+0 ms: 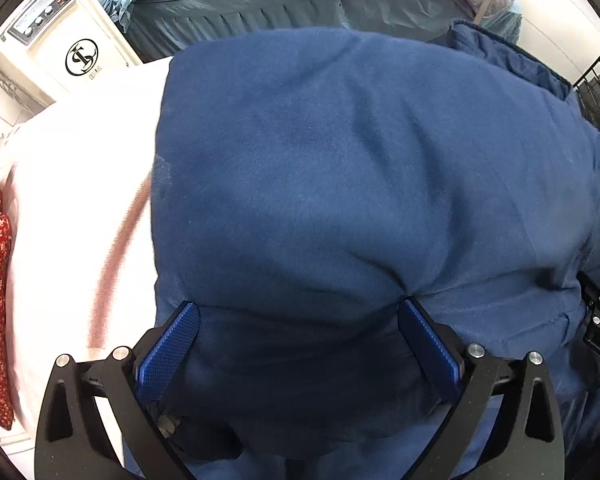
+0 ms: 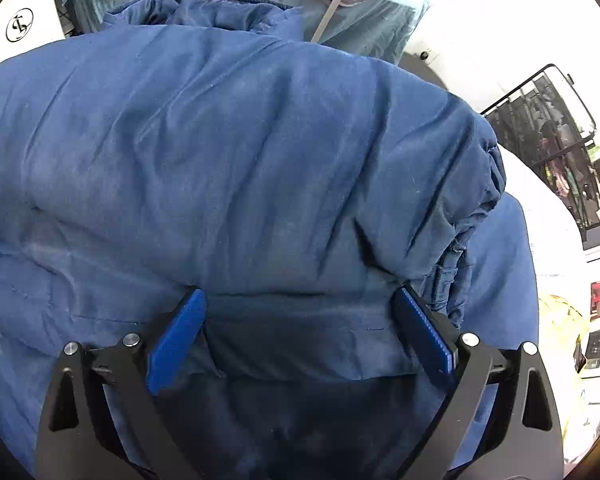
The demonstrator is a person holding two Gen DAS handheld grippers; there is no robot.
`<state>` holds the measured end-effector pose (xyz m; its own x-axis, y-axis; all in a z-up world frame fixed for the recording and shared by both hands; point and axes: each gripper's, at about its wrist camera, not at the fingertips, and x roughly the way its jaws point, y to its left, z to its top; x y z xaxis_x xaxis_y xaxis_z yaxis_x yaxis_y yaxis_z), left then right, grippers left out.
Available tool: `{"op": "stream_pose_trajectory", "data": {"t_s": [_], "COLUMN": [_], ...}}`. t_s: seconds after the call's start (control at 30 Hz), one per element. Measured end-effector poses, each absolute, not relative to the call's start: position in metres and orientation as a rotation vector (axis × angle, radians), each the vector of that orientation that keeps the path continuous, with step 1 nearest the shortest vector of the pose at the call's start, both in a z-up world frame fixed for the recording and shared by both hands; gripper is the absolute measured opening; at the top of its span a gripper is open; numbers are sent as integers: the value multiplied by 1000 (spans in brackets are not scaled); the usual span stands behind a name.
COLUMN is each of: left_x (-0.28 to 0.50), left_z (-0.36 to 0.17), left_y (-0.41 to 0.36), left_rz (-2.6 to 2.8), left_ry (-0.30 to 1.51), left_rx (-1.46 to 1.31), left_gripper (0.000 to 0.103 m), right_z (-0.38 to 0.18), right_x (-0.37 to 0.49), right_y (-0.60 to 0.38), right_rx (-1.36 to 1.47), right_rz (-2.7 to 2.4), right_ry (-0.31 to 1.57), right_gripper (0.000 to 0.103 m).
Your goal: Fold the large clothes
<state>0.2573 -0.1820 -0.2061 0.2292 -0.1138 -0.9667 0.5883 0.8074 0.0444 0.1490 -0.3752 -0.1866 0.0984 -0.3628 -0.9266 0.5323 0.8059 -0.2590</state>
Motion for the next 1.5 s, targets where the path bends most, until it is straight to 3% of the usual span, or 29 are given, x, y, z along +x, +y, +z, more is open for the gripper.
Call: {"op": "stream_pose_trajectory", "data": {"t_s": [0.2, 0.37, 0.6, 0.83, 1.33, 1.5], "left_x": [243, 218, 183, 146, 114, 97], "left_z": [-176, -157, -166, -175, -191, -199], "left_y": [-153, -85, 12, 87, 146, 146], "left_rz": [-523, -530, -472, -478, -616, -707], "left_ry": [1194, 1183, 1255, 1294, 1370, 1436], "left_rx": [405, 332, 253, 271, 243, 181], "left_gripper": [97, 94, 84, 84, 84, 77], "right_z": [-138, -117, -117, -133, -146, -150], "right_x": [112, 53, -37, -106, -177, -210], "right_y": [-357, -340, -311, -297, -273, -285], "right_rx": [173, 291, 417, 504, 579, 663], "right_rz": [-607, -592, -582, -598, -558, -612], "right_ry": [1147, 1094, 1111, 1166, 1230, 1218], "right_gripper": [94, 94, 94, 94, 94, 94]}}
